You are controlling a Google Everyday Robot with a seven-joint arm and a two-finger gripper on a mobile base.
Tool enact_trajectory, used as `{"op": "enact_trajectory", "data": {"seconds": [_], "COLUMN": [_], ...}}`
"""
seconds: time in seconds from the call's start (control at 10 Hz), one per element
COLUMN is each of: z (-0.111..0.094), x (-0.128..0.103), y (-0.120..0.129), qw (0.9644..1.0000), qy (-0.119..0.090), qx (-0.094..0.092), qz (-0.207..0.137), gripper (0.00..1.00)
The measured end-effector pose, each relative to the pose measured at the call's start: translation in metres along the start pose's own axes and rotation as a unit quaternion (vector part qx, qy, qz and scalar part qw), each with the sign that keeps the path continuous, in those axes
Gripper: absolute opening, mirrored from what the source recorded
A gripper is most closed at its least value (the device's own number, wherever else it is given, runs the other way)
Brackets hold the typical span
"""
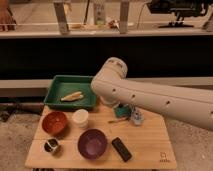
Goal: Place brush in tray
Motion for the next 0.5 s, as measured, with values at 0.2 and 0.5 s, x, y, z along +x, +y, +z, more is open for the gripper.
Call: {"op": "enact_trajectory", "data": {"seconds": [0.2,0.5], "z": [0.0,-0.004], "x": [-0.001,-0.005], "y": [-0.013,-0.029], "qw": [0.9998,0.9989], "qy": [-0.013,-0.025], "qx": [0.006,0.016], "qz": [-0.014,-0.037], "gripper": [0.0,0.0]}}
